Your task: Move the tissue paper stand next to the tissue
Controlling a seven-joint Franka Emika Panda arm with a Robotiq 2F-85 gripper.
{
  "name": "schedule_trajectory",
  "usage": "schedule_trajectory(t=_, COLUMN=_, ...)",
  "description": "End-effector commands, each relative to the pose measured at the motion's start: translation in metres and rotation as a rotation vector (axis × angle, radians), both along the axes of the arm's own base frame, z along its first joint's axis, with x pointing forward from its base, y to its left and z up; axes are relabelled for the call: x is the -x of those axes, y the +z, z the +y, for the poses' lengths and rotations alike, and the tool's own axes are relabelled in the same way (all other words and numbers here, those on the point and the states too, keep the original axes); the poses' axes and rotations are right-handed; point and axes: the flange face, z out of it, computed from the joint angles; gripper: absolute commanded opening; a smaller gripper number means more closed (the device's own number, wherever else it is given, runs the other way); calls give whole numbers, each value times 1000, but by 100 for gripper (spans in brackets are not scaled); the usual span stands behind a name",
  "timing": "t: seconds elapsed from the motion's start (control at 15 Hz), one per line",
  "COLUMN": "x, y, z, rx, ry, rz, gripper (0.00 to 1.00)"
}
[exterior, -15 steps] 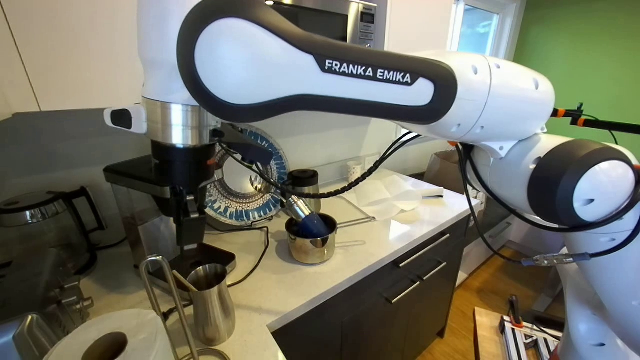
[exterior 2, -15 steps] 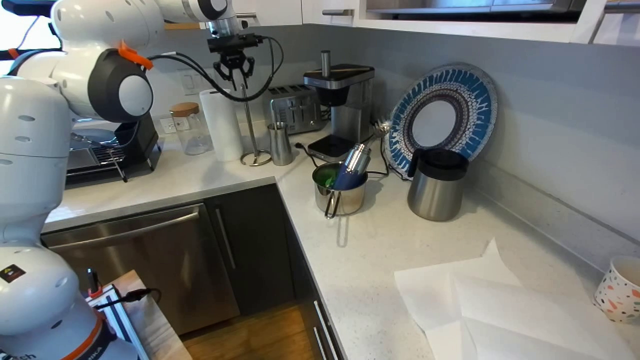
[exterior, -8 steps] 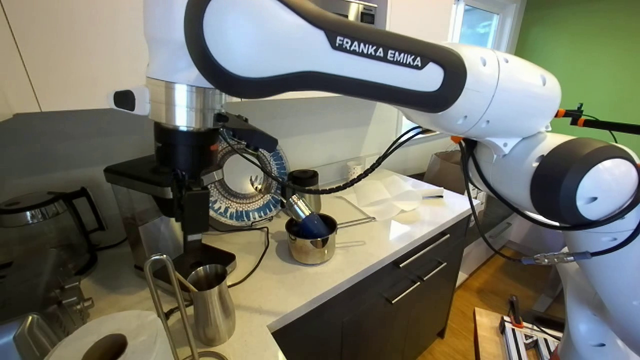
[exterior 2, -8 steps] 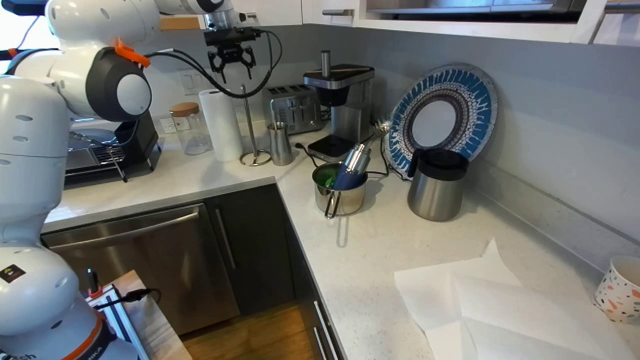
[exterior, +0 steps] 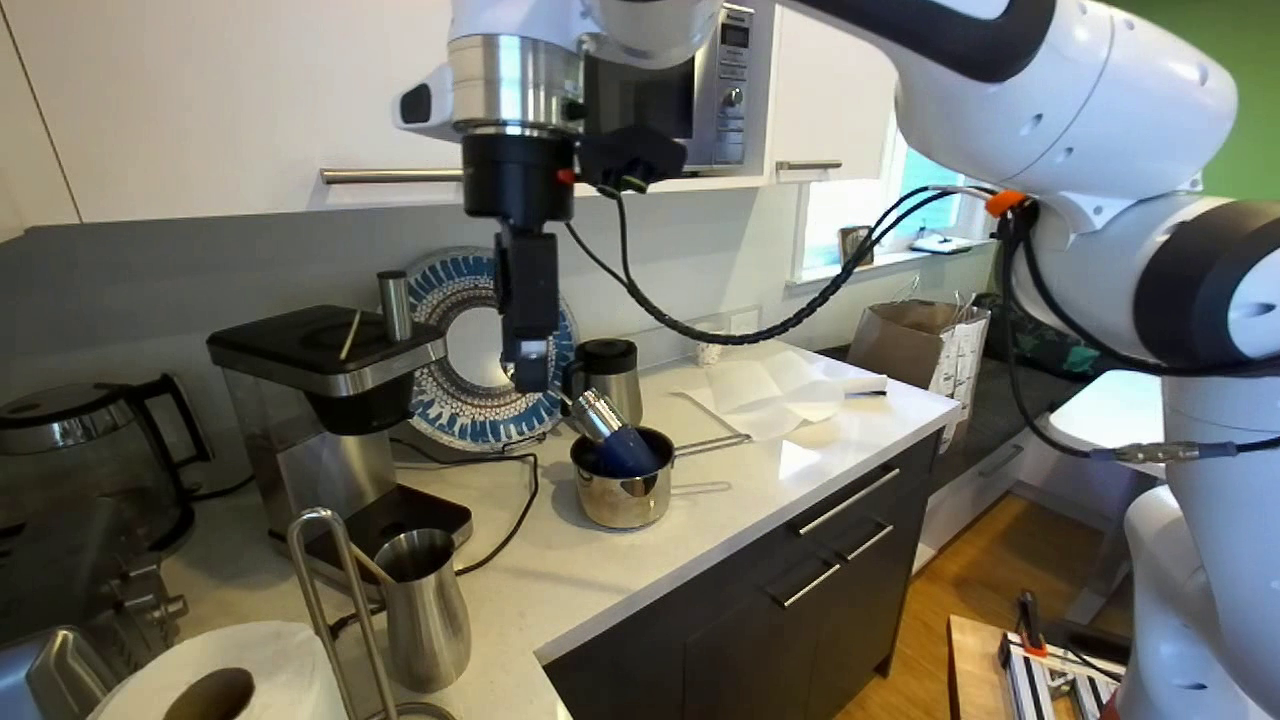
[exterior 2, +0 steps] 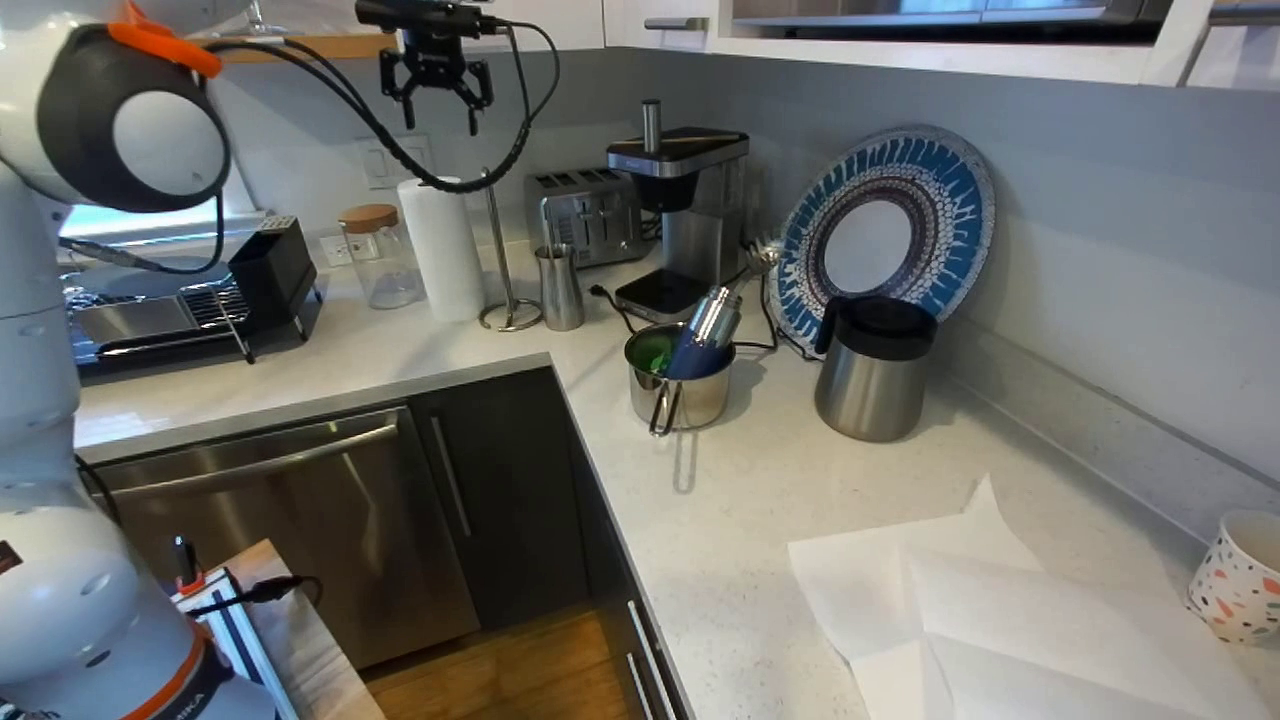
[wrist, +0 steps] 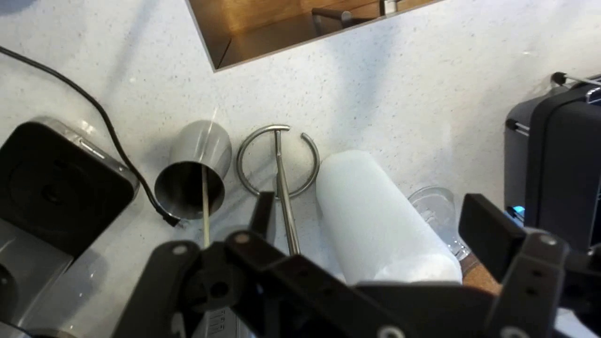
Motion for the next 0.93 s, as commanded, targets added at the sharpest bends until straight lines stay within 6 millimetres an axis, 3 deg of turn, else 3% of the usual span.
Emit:
schedule_trajectory(t=0.0, x=38, y=1, z=-33, rx=-8, ry=-87, rz=56, gripper=100)
schedule_trajectory(t=0.27, x=64, y=-19, z=-51, rx=55, ry=-182, rz=106, gripper=100)
schedule_trajectory(t=0.8, x=112, y=-90, z=-81, rx=105, ry=-235, rz=194, gripper=100)
schedule_trajectory(t=0.87, x=90, y=-72, z=-68, rx=110, ry=-215, rz=198, gripper=100)
